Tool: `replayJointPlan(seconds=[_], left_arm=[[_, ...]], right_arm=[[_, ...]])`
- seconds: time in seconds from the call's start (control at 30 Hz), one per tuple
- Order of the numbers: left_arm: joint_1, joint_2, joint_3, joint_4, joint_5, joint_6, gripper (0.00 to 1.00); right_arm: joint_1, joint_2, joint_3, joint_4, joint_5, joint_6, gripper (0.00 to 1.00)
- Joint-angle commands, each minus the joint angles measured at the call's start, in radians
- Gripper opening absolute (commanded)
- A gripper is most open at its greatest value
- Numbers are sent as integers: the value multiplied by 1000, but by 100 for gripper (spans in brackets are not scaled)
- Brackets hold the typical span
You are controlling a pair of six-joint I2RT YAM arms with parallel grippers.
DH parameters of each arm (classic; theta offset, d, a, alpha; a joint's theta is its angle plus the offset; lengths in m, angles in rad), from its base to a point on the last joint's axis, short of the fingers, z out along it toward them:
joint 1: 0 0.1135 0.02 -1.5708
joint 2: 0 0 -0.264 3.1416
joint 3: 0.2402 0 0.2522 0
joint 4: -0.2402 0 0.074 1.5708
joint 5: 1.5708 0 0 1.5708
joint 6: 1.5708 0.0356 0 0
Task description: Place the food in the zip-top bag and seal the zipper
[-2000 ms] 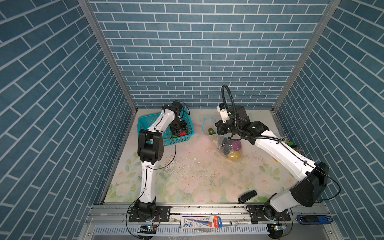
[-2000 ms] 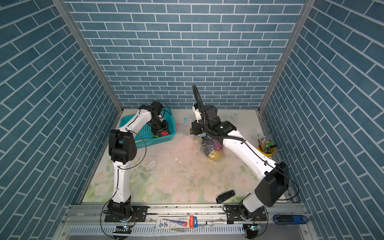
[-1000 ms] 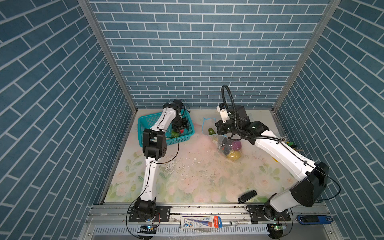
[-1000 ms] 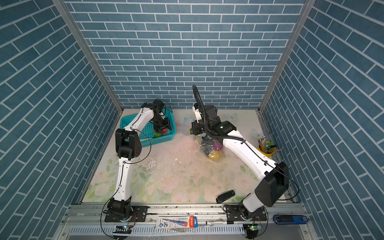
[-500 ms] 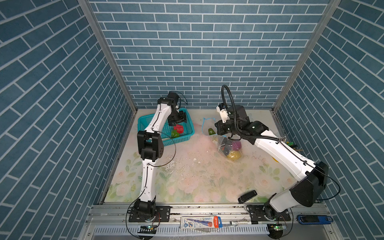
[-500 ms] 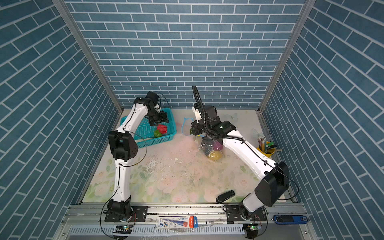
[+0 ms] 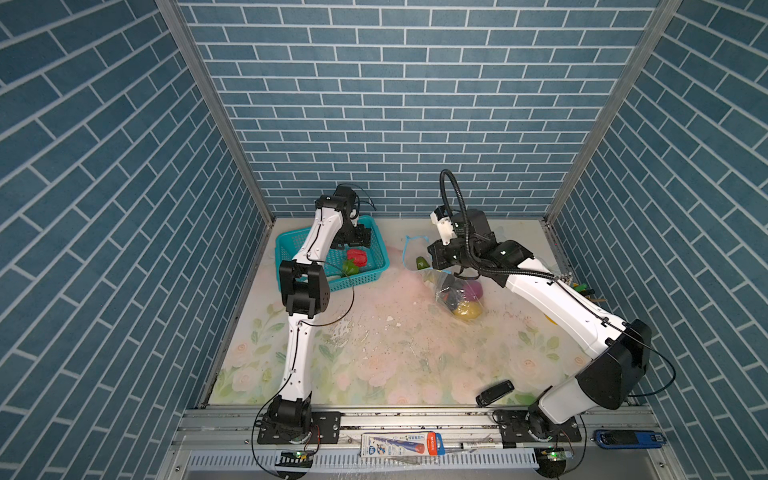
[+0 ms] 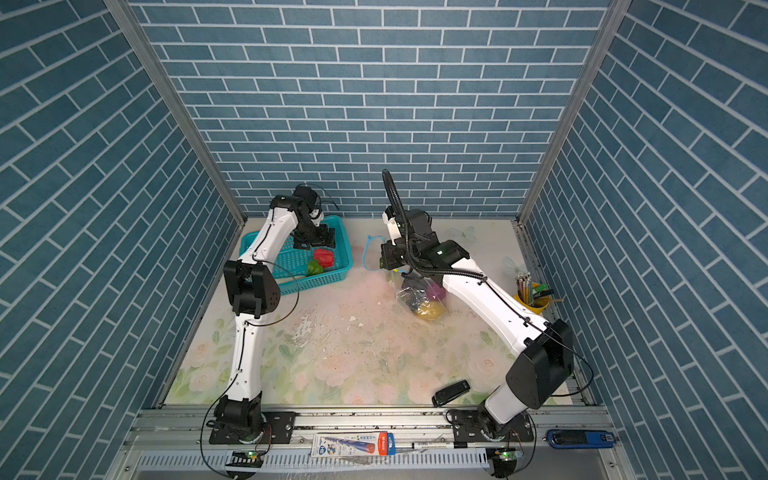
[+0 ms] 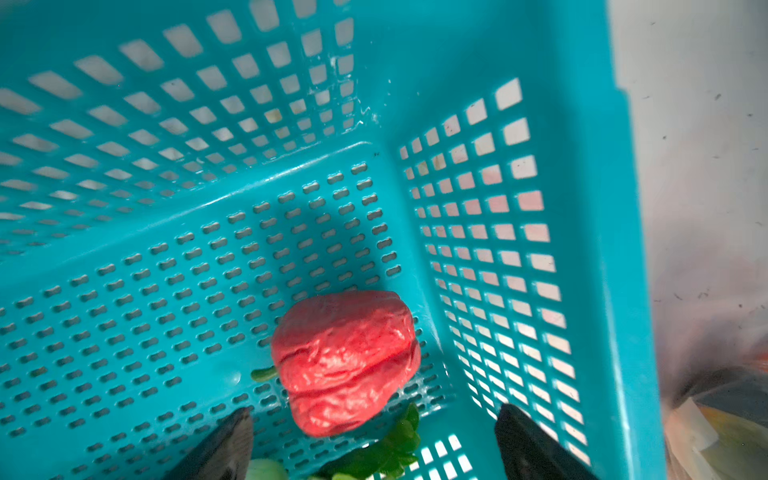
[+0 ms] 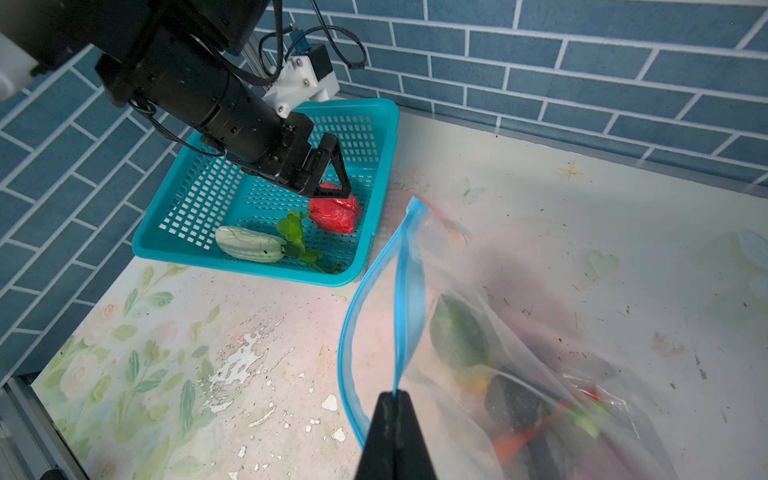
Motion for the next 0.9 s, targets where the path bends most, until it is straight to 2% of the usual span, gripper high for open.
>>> replayJointPlan(seconds=[0.0, 0.43, 0.87], left_arm=[[1, 39, 24, -50, 11, 19, 93], [5, 83, -5, -42, 94, 1, 95], [28, 86, -39, -40, 69, 5, 96]], right_arm=[[6, 6, 48, -12, -5, 16, 0], [9, 8, 57, -20, -6, 14, 0], [10, 1, 52, -20, -3, 8, 0]])
